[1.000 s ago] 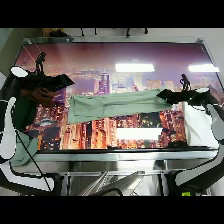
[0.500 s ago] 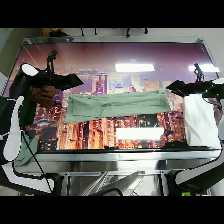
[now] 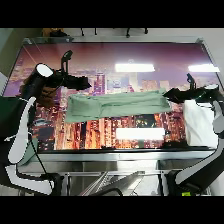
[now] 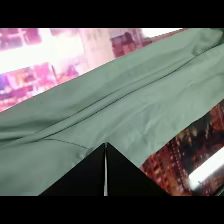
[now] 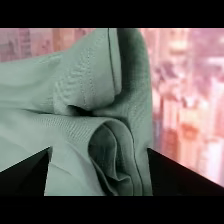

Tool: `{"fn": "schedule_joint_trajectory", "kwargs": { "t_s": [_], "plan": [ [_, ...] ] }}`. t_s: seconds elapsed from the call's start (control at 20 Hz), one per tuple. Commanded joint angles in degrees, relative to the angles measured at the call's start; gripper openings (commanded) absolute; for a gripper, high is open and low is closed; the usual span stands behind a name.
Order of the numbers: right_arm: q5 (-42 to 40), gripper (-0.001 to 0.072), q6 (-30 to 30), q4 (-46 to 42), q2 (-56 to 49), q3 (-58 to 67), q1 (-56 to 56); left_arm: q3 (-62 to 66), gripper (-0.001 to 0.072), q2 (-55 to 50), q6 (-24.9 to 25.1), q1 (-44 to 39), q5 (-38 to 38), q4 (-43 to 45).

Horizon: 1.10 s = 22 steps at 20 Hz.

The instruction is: Fold the shirts.

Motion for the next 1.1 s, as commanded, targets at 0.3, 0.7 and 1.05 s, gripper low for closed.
{"fn": "schedule_joint_trajectory", "kwargs": {
  "t_s": [0.3,0.7,1.05],
  "plan": [
    [4.85,0.0596,-2.23,-1.22,-3.06,4.83,0.20,0.07,0.0015,-0.15,-0.28,-10.58,10.67,-0.04],
    [6.84,0.0606,-0.72,-1.31,-5.11,17.00,-3.61,0.04,0.0016,-0.15,-0.31,-11.19,10.12,-0.13],
    [11.72,0.0605,0.76,-1.18,-10.78,17.07,-3.17,0.04,0.0015,-0.15,-0.48,-12.92,10.14,-0.15]
  ]
}}
